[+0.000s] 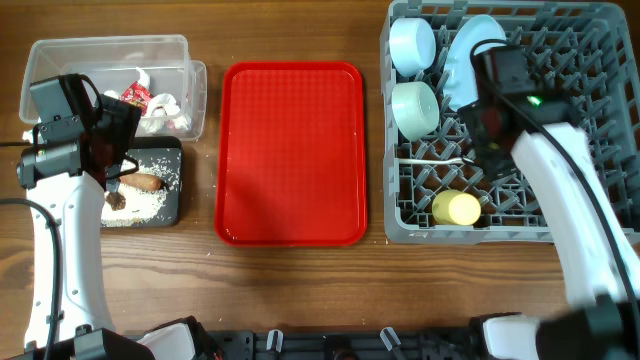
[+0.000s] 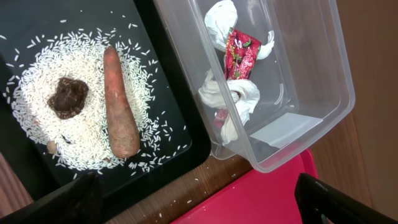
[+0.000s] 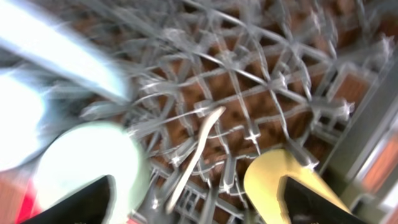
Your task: Sort waste into correct bins and load items into the dishwasher rack
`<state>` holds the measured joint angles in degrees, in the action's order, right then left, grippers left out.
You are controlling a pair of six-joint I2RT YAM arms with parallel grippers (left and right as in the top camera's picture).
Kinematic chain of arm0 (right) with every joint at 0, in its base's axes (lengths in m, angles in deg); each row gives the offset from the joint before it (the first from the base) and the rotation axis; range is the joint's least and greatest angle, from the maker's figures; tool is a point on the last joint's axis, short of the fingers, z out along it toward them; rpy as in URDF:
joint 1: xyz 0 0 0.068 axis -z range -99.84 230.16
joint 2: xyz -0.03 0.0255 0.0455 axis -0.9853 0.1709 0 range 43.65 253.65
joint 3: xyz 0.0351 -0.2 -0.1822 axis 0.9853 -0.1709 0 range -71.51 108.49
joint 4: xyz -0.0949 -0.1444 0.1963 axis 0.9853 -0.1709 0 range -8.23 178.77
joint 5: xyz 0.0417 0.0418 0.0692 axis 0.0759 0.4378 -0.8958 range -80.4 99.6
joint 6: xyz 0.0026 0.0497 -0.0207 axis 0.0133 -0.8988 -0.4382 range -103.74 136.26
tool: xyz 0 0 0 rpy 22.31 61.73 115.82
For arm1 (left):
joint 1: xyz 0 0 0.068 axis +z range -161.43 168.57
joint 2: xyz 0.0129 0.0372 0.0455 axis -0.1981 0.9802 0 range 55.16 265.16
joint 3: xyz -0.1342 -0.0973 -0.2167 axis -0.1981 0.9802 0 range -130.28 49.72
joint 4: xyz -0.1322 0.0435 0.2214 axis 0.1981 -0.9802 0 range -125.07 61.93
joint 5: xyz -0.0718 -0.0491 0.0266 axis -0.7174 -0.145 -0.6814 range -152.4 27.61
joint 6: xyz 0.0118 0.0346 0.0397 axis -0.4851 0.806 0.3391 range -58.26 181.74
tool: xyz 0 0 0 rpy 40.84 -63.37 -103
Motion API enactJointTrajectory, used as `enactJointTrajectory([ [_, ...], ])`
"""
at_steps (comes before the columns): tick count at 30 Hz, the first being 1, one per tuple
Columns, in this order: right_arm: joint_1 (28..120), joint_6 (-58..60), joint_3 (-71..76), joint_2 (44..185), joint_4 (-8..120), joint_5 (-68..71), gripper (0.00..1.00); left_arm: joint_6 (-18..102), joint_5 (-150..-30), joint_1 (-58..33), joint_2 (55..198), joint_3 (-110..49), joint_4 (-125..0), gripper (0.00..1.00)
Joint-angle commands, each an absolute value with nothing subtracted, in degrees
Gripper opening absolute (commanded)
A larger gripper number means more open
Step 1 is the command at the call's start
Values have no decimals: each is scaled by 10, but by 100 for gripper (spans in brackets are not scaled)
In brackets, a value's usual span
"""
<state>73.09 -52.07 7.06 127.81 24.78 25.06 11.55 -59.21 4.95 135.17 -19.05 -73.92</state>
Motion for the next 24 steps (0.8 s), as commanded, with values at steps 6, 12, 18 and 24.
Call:
enactJointTrajectory([
  [6,730,-152,72,1119,249,206,100,122,-587,48,1347,-194,-738,100],
  [12,730,-121,72,1119,257,191,100,122,-587,48,1347,-194,-738,100],
  [18,730,138,22,1089,454,52,100,122,-587,48,1347,-194,-738,100],
  [24,742,206,-264,903,715,-41,100,122,-587,48,1347,-194,-738,100],
])
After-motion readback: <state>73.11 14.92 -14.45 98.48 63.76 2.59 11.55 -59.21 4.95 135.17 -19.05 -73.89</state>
